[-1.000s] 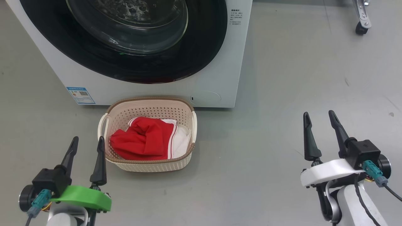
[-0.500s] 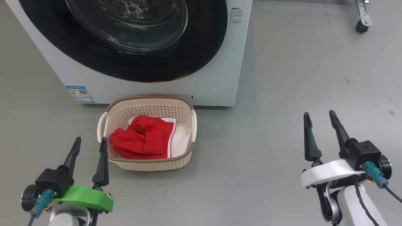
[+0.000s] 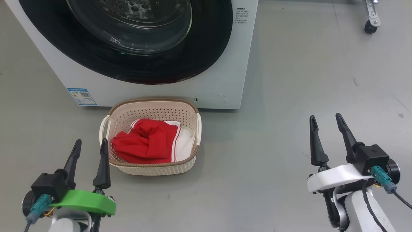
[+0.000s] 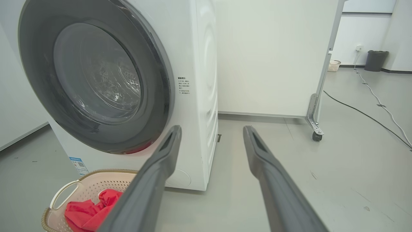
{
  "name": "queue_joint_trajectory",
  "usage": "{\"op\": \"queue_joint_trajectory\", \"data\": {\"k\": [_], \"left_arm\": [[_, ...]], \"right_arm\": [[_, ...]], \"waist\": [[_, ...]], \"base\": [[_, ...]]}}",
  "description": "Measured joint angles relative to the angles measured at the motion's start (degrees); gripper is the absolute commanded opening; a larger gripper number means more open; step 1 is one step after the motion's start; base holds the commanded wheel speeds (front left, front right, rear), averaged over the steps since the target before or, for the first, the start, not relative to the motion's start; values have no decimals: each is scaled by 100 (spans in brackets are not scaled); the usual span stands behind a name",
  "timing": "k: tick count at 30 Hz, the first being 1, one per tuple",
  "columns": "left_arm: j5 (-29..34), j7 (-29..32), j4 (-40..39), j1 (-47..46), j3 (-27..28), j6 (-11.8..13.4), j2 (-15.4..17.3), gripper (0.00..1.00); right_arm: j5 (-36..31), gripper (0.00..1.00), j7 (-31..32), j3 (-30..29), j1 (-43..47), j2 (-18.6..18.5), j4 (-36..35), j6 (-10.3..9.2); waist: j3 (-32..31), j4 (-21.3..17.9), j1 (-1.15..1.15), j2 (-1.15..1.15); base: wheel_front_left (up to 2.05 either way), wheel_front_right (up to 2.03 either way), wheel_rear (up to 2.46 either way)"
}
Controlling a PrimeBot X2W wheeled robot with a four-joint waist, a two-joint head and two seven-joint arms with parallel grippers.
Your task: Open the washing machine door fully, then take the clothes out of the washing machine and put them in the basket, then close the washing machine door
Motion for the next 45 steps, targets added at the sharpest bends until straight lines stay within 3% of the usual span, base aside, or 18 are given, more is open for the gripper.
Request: {"op": "queue_joint_trajectory", "data": {"k": [13, 14, 26, 45], "left_arm": [[-136, 0, -79, 4, 13, -2, -4, 100], [-144, 0, -100, 4, 26, -2, -4, 0], [-389, 62, 294, 135, -25, 2, -130, 0], [-1872, 515, 302, 135, 111, 2, -130, 0]], "right_arm": [[-7, 100, 0, -36, 16, 12, 3, 24], [-7, 0, 0, -41, 16, 12, 3, 25], [212, 0, 32, -4, 287, 94, 372, 41], [1940, 0, 396, -264, 298, 109, 357, 226]], "waist": [[-12, 0, 0, 0], [-14, 1, 0, 0], [-35, -6, 0, 0], [-183, -25, 0, 0]], "base": [[0, 0, 0], [0, 0, 0], [0, 0, 0], [0, 0, 0]]}}
